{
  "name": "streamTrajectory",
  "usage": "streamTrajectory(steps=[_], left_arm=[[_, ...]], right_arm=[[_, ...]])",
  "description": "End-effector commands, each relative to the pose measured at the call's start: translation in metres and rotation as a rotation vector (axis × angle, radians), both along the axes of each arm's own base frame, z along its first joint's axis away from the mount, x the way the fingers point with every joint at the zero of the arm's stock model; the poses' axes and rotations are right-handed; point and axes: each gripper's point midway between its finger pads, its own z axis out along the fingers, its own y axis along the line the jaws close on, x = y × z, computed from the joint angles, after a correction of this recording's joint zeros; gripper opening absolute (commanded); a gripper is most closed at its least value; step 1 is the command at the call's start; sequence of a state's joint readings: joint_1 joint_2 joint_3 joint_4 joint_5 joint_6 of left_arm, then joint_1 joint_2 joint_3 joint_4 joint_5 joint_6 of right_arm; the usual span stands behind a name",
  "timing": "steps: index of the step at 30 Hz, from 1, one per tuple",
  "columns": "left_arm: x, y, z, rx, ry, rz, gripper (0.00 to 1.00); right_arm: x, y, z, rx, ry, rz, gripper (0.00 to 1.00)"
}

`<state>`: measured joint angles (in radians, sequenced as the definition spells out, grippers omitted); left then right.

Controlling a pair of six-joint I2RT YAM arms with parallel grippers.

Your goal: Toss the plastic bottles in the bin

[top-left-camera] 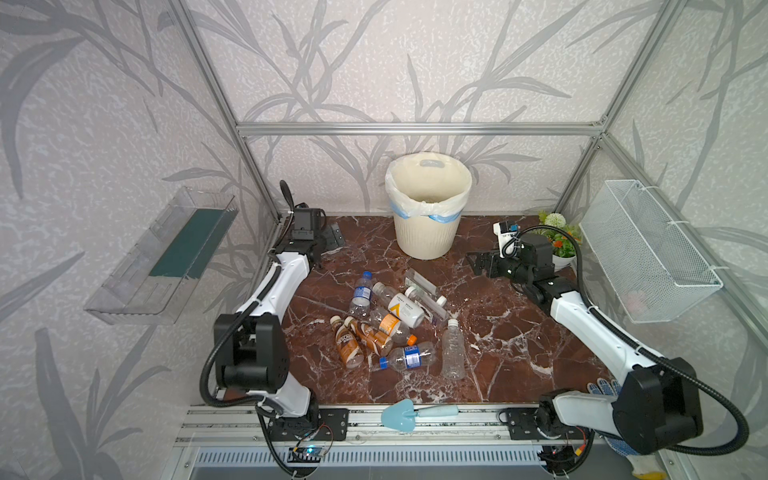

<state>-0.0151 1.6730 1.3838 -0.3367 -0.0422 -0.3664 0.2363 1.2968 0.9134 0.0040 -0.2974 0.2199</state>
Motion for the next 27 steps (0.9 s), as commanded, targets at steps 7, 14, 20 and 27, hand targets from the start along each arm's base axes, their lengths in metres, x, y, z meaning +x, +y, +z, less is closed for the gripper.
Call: streamTrajectory(steps=[7, 14, 20, 27], left_arm=[[0.085, 0.09, -0.034, 0.083, 0.186, 0.026, 0.98], [0.096, 0.134, -0.083, 0.011, 0.328, 0.182, 0.98], [0.109, 0.137, -0.117, -0.025, 0.335, 0.213, 0.97], [0.129, 0.132, -0.144, -0.088, 0.325, 0.208, 0.95]], right_arm=[[0.001, 0.003, -0.006, 0.055, 0.016, -0.006, 0.97], [0.009, 0.011, -0.024, 0.104, 0.06, 0.004, 0.96], [0.018, 0.017, -0.031, 0.116, 0.075, 0.02, 0.96], [0.02, 0.02, -0.034, 0.135, 0.082, 0.027, 0.95]])
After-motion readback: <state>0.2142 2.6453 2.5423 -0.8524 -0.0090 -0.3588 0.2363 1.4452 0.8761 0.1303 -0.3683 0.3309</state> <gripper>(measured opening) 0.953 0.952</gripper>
